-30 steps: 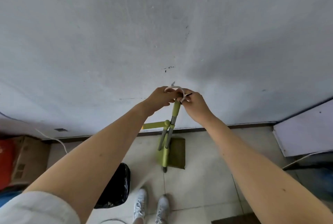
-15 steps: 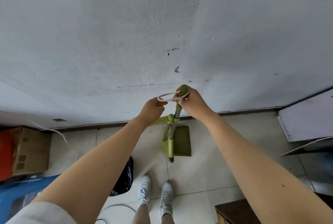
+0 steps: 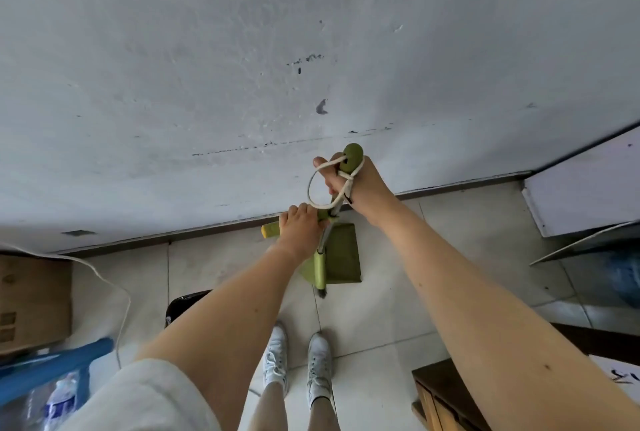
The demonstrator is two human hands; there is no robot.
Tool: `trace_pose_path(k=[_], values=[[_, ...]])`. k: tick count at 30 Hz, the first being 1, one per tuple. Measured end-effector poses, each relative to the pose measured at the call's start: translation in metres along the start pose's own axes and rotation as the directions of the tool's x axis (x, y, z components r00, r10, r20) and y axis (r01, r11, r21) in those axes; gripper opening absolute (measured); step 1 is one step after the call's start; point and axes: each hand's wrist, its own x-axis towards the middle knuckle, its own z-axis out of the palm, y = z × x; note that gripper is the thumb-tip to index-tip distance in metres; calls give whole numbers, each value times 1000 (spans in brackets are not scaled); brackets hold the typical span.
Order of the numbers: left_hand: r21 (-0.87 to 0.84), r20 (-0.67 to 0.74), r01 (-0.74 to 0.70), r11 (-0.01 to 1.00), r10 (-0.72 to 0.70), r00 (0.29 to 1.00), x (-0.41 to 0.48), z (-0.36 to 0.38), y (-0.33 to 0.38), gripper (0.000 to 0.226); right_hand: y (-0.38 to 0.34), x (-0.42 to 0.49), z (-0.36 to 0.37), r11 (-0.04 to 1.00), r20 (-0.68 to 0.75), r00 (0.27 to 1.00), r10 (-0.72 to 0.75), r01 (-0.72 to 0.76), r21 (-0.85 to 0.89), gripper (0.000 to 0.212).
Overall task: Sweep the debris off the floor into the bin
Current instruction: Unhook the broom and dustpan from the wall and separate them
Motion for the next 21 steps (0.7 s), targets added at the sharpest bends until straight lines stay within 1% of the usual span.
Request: trace_pose_path(k=[2,6,9,13,15,17,19,20,21], values=[[6,-9,-2,1000,2,1000,1,2,1,42,0,0,1,1000,-32,999,7,-6,18,49],[-24,-10,0,1000,0,1000,5,2,4,40,0,-1,0,999,-70,998,8,-4,53,42],[-33,-25,0,999,-1,1000,7,3,5,38,2,1,-6,997,-54,998,9,-5,81,37],[-46,-45,-19,999,17,999,7,6,10,37,2,0,-5,998,-14,1000,9,-8,63,33],[-11,-90,-12,1000,11,996,5,4,2,39,4,-3,-12,998,-8,1000,-14,14,62,29],[56,-148,30,998,-21,989,1,-1,-24,42,16,-7,-39,990,-77,997,-13,24,139,25],[73,-182,47,996,-33,983,-4,-5,-50,42,34,-14,-71,975,-148,989,21,12,221,32],[79,-177,43,996,-28,984,-6,-7,-55,43,44,-19,-79,979,-149,988,38,-7,203,36],[87,-150,29,996,-15,989,-7,-6,-52,43,55,-23,-77,990,-131,990,55,-37,137,39]])
